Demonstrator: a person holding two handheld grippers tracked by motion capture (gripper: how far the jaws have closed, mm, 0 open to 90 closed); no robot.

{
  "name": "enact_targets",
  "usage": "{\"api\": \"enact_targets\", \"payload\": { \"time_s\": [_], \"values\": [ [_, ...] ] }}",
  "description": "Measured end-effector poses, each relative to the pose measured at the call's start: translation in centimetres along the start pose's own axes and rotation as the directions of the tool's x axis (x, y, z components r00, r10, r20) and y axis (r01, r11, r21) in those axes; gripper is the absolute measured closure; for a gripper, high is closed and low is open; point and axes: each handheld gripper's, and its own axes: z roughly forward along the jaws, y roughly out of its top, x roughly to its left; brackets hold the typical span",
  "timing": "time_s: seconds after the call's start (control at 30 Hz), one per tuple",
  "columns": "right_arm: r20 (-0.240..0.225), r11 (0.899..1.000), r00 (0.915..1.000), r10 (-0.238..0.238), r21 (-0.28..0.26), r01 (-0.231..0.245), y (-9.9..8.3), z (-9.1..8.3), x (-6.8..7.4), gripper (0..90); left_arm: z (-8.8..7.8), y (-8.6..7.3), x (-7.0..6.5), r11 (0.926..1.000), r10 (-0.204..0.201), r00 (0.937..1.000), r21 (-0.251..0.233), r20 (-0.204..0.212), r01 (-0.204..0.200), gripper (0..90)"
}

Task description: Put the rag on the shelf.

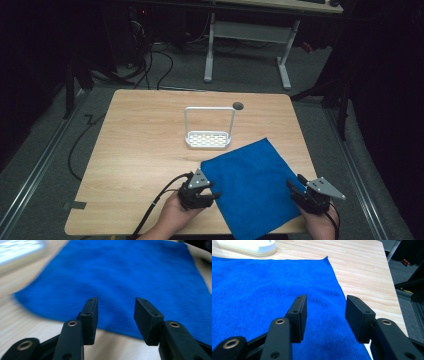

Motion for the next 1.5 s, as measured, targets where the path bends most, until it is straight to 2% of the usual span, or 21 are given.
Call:
{"api": "enact_targets", "payload": {
  "time_s": [0.03, 0.1, 0.13, 0.2, 0.27, 0.33, 0.67, 0.77, 0.9, 1.07, 1.13, 1.17, 1.27, 1.4, 1.43, 1.47, 1.5],
  "values": [
    [0.001, 1.0, 1.0, 0.004, 0.005, -0.004, -0.2, -0.2, 0.0, 54.0, 0.7, 0.1, -0.7, 0.9997, 0.009, 0.9996, 0.022, 0.026, -0.009, 60.5],
    [0.003, 1.0, 1.0, 0.004, 0.007, -0.004, -0.3, -0.4, -0.1, 55.2, 1.1, 0.2, -1.0, 0.9991, 0.014, 0.9991, 0.04, 0.04, -0.015, 68.2],
    [0.0, 1.0, 1.0, 0.002, 0.01, -0.002, -0.4, -0.5, -0.1, 55.8, 1.9, 0.2, -1.6, 0.9972, 0.028, 0.9975, 0.068, 0.065, -0.032, 71.3],
    [0.0, 1.0, 1.0, 0.003, 0.013, -0.003, -0.5, -0.6, -0.2, 56.5, 2.2, 0.2, -1.8, 0.996, 0.038, 0.9971, 0.079, 0.066, -0.043, 74.6],
    [-0.005, 1.0, 0.9999, 0.015, 0.019, -0.015, -0.7, -0.7, -0.3, 59.1, 3.0, 0.1, -2.3, 0.9911, 0.063, 0.9954, 0.113, 0.072, -0.071, 77.6],
    [-0.01, 1.0, 0.9998, 0.019, 0.015, -0.019, -0.8, -0.9, -0.3, 60.3, 3.1, 0.1, -2.5, 0.9898, 0.082, 0.9945, 0.111, 0.065, -0.089, 79.0],
    [-0.048, 1.0, 0.9988, 0.012, -0.002, -0.012, -0.1, -0.3, -0.1, 64.6, 2.3, -0.5, -1.7, 0.9898, 0.079, 0.9943, 0.113, 0.071, -0.087, 86.5],
    [-0.064, 1.0, 0.9979, 0.005, -0.005, -0.005, 0.3, 0.2, 0.1, 65.5, 1.3, -1.1, -0.9, 0.9918, 0.053, 0.9966, 0.113, 0.063, -0.06, 86.6],
    [-0.09, 1.0, 0.9959, -0.004, -0.009, 0.003, 1.1, 1.2, 0.6, 65.5, 0.0, -1.8, 0.0, 0.993, 0.023, 0.9994, 0.115, 0.026, -0.025, 86.6],
    [-0.134, 1.0, 0.9906, -0.025, -0.002, 0.025, 1.9, 2.7, 1.6, 67.5, -1.5, -2.7, 0.9, 0.9933, -0.007, 0.9999, 0.115, -0.015, 0.009, 86.6],
    [-0.165, 0.999, 0.9855, -0.041, 0.01, 0.043, 2.5, 3.8, 2.3, 68.1, -2.4, -3.2, 1.6, 0.993, -0.032, 0.9986, 0.112, -0.042, 0.036, 86.6],
    [-0.165, 0.999, 0.9855, -0.041, 0.01, 0.043, 2.5, 3.8, 2.3, 68.1, -2.4, -3.2, 1.6, 0.993, -0.032, 0.9986, 0.112, -0.042, 0.036, 86.6],
    [-0.199, 0.997, 0.9783, -0.059, 0.031, 0.066, 2.9, 4.9, 3.1, 70.6, -3.2, -3.8, 2.3, 0.9922, -0.068, 0.9961, 0.101, -0.056, 0.073, 86.6],
    [-0.225, 0.991, 0.9723, -0.063, 0.101, 0.088, 3.5, 6.5, 4.0, 84.5, -4.2, -4.5, 2.9, 0.9918, -0.089, 0.9911, 0.083, -0.099, 0.098, 86.5],
    [-0.225, 0.991, 0.9723, -0.063, 0.101, 0.088, 3.5, 6.5, 4.0, 84.5, -4.2, -4.5, 2.9, 0.9918, -0.089, 0.9911, 0.083, -0.099, 0.098, 86.5],
    [-0.237, 0.986, 0.9697, -0.061, 0.134, 0.095, 3.6, 7.2, 4.3, 88.3, -4.7, -4.8, 3.3, 0.991, -0.103, 0.9881, 0.075, -0.114, 0.111, 86.5],
    [-0.237, 0.986, 0.9697, -0.061, 0.134, 0.095, 3.6, 7.2, 4.3, 88.3, -4.7, -4.8, 3.3, 0.991, -0.103, 0.9881, 0.075, -0.114, 0.111, 86.5]
  ]
}}
